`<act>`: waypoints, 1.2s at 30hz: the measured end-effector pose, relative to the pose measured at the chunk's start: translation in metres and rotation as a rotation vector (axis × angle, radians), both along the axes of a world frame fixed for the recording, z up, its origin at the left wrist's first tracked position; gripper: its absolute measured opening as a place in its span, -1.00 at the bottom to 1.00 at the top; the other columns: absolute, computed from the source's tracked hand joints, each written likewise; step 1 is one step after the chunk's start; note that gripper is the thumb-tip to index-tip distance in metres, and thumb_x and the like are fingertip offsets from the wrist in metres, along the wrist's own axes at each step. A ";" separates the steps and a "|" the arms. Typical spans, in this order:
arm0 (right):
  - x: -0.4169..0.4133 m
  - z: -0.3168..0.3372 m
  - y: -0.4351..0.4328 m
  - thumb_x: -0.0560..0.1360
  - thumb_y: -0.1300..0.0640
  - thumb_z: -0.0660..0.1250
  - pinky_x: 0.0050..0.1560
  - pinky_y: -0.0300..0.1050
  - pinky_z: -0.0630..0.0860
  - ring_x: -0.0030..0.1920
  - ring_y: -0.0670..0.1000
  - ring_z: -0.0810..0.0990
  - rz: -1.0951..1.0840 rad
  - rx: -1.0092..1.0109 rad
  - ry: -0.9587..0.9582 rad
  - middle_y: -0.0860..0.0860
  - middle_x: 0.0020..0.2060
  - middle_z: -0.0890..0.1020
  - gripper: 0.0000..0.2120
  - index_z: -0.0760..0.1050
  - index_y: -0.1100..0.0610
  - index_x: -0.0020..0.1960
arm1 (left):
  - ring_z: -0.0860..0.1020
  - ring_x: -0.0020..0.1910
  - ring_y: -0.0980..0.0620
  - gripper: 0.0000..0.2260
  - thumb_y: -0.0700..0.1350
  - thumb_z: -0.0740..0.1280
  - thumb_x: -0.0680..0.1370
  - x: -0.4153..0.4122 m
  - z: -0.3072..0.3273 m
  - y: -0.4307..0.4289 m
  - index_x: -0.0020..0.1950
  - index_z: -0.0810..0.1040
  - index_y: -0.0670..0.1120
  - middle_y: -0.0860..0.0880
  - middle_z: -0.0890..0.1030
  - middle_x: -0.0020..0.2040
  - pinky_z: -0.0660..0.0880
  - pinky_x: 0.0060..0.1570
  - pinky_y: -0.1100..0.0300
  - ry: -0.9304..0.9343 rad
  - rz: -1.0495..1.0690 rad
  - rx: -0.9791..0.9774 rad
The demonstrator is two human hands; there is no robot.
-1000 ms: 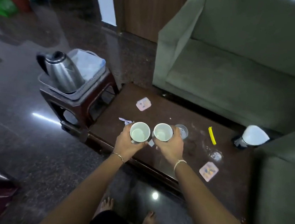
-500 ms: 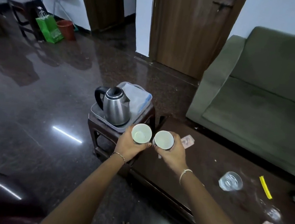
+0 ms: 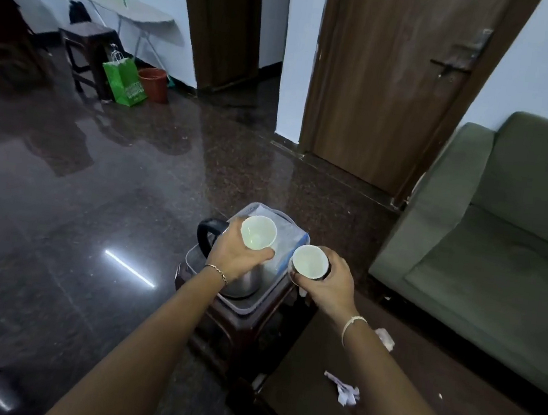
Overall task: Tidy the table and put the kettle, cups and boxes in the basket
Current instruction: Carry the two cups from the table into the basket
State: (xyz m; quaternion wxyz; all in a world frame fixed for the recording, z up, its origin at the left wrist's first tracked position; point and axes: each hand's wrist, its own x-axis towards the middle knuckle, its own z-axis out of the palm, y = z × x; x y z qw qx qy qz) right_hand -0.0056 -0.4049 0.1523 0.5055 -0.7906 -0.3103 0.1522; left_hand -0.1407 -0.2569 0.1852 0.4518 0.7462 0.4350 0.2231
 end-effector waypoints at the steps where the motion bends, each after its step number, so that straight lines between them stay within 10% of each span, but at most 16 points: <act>1: 0.009 0.000 0.011 0.15 0.01 0.63 0.11 -0.12 0.50 0.08 -0.04 0.56 0.006 0.001 0.014 -0.08 0.01 0.59 -0.45 0.55 -0.04 0.09 | 0.51 0.02 0.01 -0.37 0.08 0.51 0.19 0.007 0.003 0.012 0.18 0.36 0.02 0.05 0.54 0.04 0.42 -0.01 0.17 0.008 0.008 0.000; 12: 0.079 -0.011 0.104 0.24 -0.02 0.60 -0.05 -0.25 0.41 -0.01 -0.06 0.58 0.223 -0.157 -0.019 -0.10 -0.01 0.61 -0.47 0.48 0.00 0.14 | 0.53 -0.02 -0.04 -0.41 0.11 0.54 0.19 0.077 -0.007 0.121 0.09 0.33 0.09 0.03 0.55 0.01 0.43 -0.10 0.16 0.144 -0.095 0.052; 21: 0.102 -0.080 0.165 0.33 0.15 0.54 0.34 0.00 0.36 0.35 0.08 0.37 0.288 -0.430 -0.009 0.07 0.31 0.39 -0.29 0.32 0.05 0.40 | 0.48 0.18 -0.13 -0.30 0.01 0.56 0.24 0.123 -0.079 0.203 0.32 0.36 0.02 -0.10 0.53 0.20 0.45 0.14 0.04 0.441 -0.346 0.096; 36: 0.101 -0.192 0.215 0.40 0.24 0.42 0.31 0.09 0.40 0.34 0.16 0.44 0.315 -0.754 0.041 0.05 0.36 0.42 -0.32 0.26 0.01 0.46 | 0.50 0.19 -0.12 -0.29 0.01 0.55 0.21 0.159 -0.212 0.264 0.27 0.31 0.09 -0.07 0.50 0.20 0.49 0.15 -0.08 0.846 -0.914 0.155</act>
